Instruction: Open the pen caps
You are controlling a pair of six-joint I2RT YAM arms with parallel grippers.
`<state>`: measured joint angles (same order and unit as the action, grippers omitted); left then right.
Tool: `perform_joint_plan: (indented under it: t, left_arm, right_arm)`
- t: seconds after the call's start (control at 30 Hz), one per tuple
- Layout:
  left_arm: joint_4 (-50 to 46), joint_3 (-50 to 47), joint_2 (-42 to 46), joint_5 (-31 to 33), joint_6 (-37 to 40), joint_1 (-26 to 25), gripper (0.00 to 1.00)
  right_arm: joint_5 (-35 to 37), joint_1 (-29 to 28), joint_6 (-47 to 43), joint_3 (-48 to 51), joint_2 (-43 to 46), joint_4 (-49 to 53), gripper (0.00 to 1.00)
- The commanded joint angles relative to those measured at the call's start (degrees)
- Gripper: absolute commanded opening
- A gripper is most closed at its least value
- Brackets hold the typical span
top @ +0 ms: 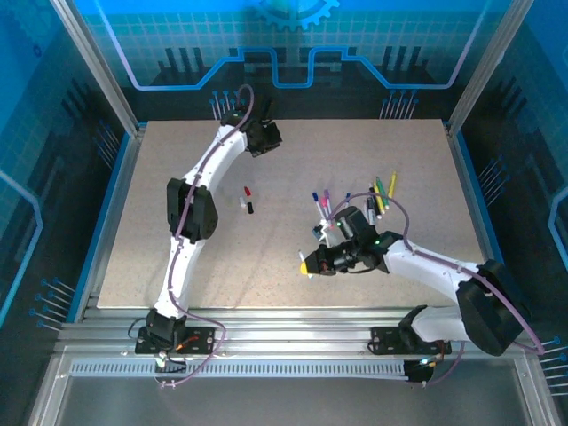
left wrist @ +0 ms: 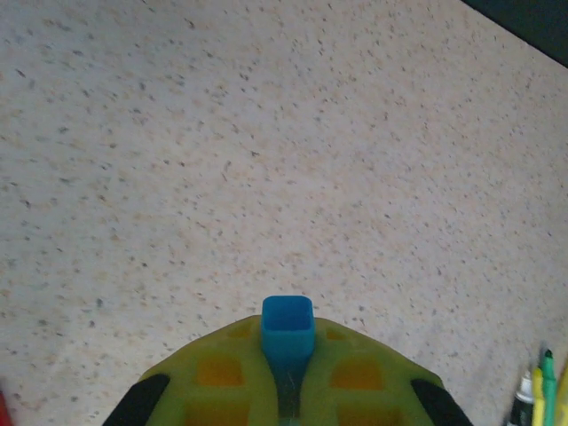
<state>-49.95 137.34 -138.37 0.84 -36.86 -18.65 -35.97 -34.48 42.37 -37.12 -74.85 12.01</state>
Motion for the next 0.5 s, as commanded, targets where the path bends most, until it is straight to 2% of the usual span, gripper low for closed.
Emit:
perform_joint_plan:
  t: [0.0,0.1,0.17,0.23,0.33,0.47]
  left_arm:
    - [-1.1,-9.9,6.9,0.3,3.1,-5.1,0.00]
    - [3.4,-22.8,13.3,1.4,3.8,-5.0,0.00]
    - [3.8,-27.9,15.2,2.7,4.6,-5.0,0.00]
    - [3.6,-31.1,15.8,3.7,5.3,-5.0,0.00]
    - [3.5,-33.7,15.6,5.2,6.1,-5.0,0.00]
    - [3.5,-34.6,14.0,6.1,6.7,-4.9,0.00]
  right_arm:
    - [5.9,5.1,-4.3,-6.0,-1.0,7.9,0.00]
    - [16.0,10.0,-9.0,-11.0,-1.3,14.2,0.00]
    - [24.9,12.8,-10.8,-13.8,-2.1,17.7,0.00]
    - [30.9,14.8,-12.7,-16.7,-3.9,19.9,0.00]
    - [35.1,18.1,-15.1,-18.8,-8.3,20.4,0.00]
    - [36.1,21.1,-16.2,-20.0,-13.1,19.1,0.00]
